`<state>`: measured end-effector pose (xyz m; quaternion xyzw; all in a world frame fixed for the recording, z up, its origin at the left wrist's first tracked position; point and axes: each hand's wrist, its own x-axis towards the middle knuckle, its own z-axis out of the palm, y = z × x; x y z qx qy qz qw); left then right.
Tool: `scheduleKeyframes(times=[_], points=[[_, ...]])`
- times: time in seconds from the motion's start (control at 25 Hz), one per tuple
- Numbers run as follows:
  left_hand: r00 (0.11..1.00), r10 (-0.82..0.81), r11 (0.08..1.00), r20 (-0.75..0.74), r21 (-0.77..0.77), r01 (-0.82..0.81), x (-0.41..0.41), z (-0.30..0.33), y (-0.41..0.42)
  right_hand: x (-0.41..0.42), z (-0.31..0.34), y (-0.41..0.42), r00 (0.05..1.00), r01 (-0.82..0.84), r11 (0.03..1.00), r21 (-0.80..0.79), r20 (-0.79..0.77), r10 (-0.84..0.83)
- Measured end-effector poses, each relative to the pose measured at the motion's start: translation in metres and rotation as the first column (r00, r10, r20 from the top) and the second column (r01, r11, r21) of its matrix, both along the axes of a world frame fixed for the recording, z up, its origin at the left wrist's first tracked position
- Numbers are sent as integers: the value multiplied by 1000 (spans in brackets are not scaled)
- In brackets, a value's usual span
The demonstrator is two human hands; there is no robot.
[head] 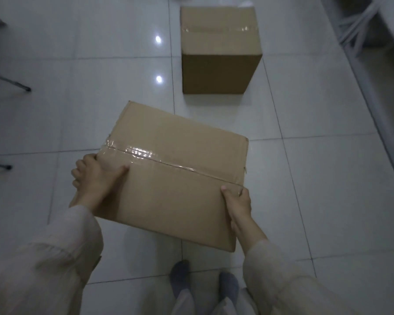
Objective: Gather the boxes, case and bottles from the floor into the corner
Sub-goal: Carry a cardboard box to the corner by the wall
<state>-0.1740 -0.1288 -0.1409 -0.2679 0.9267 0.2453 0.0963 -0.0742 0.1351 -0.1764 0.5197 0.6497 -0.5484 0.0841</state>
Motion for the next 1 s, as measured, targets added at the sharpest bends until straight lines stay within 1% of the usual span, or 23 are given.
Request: scheduleKeyframes(times=[0.12, 0.24, 0.4, 0.48, 0.6, 0.68, 0.8, 0.88, 1.0], points=[[986, 120, 991, -115, 78, -112, 4, 68, -21, -35, 73, -12, 985, -102, 993, 52, -138, 108], [949, 208, 974, -236, 136, -180, 8, 138, -43, -67, 149, -27, 941, -198, 975, 100, -260, 218], [867, 307, 948, -391, 204, -244, 26, 235, -77, -92, 263, -53, 830, -313, 933, 176, -427, 359], [823, 337, 938, -457, 241, -250, 38, 279, -95, -97, 317, -68, 758, -352, 908, 226, -501, 418], [753, 366, 927, -546, 289, -241, 60, 343, -117, -96, 389, -90, 665, -379, 877, 295, -572, 480], [717, 388, 919, -579, 298, -256, 76, 378, -131, -91, 429, -106, 613, -381, 866, 325, -612, 499], [681, 416, 907, -602, 326, -266, 91, 412, -152, -86, 472, -129, 556, -382, 846, 372, -639, 532], [651, 439, 897, -619, 341, -280, 94, 431, -164, -89, 493, -144, 515, -395, 832, 390, -656, 552], [638, 438, 899, -633, 321, -299, 85, 449, -178, -108, 511, -162, 468, -394, 822, 411, -680, 564]])
